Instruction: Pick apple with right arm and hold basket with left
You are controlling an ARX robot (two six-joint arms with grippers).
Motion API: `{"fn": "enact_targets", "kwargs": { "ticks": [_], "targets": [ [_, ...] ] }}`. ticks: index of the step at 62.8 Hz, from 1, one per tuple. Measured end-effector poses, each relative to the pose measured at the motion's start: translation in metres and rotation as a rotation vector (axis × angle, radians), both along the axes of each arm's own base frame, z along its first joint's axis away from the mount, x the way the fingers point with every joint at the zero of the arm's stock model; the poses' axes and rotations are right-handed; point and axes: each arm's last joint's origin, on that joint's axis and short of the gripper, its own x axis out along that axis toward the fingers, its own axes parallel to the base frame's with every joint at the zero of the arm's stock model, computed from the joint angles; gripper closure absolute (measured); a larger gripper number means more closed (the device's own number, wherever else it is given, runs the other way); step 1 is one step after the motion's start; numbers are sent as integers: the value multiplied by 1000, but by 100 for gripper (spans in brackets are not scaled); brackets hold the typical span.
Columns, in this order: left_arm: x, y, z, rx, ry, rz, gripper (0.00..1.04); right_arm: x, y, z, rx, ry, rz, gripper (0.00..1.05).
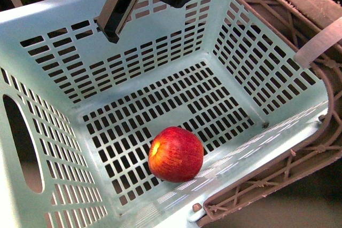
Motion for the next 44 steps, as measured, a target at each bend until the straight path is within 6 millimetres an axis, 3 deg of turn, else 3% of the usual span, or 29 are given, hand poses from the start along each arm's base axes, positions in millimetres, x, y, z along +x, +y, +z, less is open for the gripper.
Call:
{"fn": "enact_targets", "kwargs": {
  "ticks": [17,44],
  "targets": [
    [0,0,0,0,0,1,90,0,0,0,0,0,0,7],
    [0,0,0,0,0,0,90,0,0,0,0,0,0,9]
  ]
}}
